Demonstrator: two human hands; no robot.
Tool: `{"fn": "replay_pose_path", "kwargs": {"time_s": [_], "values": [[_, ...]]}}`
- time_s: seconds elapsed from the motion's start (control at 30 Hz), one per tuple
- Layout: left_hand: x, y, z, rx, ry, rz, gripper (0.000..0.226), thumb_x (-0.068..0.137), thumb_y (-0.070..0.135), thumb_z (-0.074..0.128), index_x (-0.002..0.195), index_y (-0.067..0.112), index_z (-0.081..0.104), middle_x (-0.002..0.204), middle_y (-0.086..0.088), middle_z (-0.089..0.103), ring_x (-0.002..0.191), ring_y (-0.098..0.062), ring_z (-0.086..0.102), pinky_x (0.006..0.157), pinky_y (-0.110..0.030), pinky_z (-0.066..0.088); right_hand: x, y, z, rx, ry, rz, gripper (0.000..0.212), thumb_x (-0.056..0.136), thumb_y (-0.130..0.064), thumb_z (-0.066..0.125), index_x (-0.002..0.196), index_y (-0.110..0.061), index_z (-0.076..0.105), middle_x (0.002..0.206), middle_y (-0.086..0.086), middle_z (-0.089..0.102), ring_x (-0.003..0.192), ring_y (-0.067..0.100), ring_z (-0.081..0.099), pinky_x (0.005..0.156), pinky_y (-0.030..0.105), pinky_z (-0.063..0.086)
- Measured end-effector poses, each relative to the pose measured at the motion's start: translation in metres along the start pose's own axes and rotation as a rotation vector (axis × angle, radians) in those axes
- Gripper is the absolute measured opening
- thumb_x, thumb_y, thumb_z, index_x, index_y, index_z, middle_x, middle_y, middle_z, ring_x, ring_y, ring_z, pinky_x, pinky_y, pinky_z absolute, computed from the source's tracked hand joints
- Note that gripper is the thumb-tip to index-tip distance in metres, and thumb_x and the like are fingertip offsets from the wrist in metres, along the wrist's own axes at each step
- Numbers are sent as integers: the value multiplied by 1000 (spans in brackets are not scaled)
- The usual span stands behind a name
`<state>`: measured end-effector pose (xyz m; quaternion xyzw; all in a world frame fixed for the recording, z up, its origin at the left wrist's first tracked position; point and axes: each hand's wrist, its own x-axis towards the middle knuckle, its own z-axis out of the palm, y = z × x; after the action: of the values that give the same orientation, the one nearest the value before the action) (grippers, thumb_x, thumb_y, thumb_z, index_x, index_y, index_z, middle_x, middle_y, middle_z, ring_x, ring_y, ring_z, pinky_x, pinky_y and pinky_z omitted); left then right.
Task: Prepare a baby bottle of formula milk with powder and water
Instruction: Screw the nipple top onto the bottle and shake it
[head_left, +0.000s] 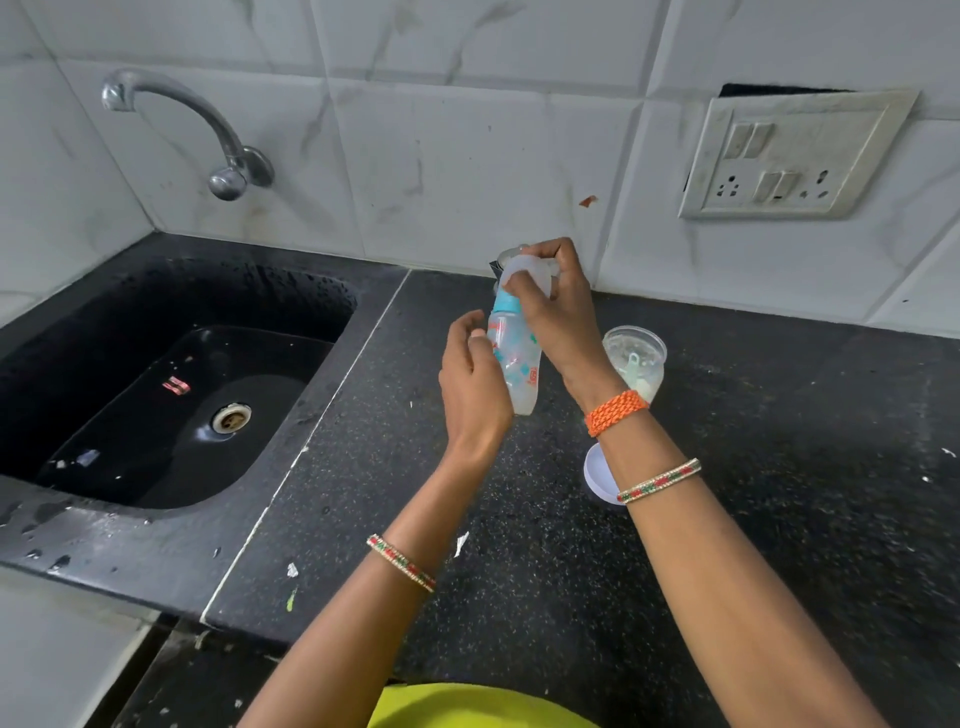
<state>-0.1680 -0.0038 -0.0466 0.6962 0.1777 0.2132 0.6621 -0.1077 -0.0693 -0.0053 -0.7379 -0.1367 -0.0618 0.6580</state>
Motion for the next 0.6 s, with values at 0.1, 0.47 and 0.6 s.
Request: {"fn": "replay_pose_path", "kwargs": {"time_s": [0.1,0.47,0.6], "values": [[-5,-6,4,118,61,79,39,95,30,23,123,24,50,98,4,64,90,-18,62,78,-44,52,-10,4,4,-159,-38,-16,38,81,-23,65,109,-34,43,106,-6,54,80,10,60,66,22,52],[-8,14,24,407,164,209,42,98,24,31,140,26,34,94,-5,71,85,-29,64,69,-33,35,-16,9,-42,-273,-155,72,90,77,-48,71,144,-40,12,121,-5,52,97,14,60,72,21,49],[-20,18,36,396,90,259,38,99,24,30,136,27,36,111,0,67,96,-22,62,71,-30,33,-14,17,-61,-147,-157,152,95,71,-55,73,142,-47,10,126,-2,53,104,21,63,79,46,59]]}}
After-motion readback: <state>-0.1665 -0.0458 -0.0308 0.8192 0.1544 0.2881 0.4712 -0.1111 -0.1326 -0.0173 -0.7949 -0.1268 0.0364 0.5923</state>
